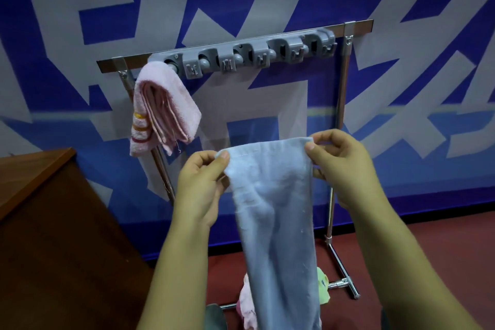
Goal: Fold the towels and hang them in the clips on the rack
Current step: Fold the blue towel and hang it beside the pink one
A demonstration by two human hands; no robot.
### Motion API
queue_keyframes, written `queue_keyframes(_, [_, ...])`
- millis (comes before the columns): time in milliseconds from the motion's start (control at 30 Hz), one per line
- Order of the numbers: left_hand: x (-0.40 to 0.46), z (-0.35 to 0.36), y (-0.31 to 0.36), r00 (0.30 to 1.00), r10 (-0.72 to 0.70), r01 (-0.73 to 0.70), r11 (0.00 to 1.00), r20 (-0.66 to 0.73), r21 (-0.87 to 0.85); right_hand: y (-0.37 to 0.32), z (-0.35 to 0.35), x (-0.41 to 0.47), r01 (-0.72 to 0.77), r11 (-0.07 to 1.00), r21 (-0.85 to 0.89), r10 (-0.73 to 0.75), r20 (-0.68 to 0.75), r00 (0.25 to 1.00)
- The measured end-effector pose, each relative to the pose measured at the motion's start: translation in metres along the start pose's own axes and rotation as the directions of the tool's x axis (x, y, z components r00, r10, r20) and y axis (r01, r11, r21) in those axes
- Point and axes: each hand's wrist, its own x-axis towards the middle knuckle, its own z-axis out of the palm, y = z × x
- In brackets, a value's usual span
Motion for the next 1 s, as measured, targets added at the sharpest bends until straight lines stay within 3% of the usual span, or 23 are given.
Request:
queue_keyframes(100, [-0.012, 0.018, 0.003, 0.998, 0.038, -0.04, 0.999, 0.045, 0.029, -0.004, 0.008, -0.009, 0.084, 0.991, -0.102, -0.084, -0.003, 0.996])
queue_keyframes(367, [-0.035, 0.043, 0.007, 0.986, 0.099, -0.111, 0.99, 0.133, 0.09, -0.018, 0.02, -0.034, 0.26, 0.957, -0.129, -0.255, 0.053, 0.965])
queue_keyframes(867, [-0.049, 0.048, 0.015, 0.98, 0.105, -0.111, 0.994, 0.166, 0.026, -0.02, 0.02, -0.044, 0.309, 0.95, -0.046, -0.306, 0.063, 0.95])
queue_keyframes(1000, [-0.051, 0.046, 0.016, 0.983, 0.099, -0.109, 0.993, 0.155, 0.055, -0.017, 0.021, -0.043, 0.32, 0.942, -0.106, -0.315, 0.059, 0.947])
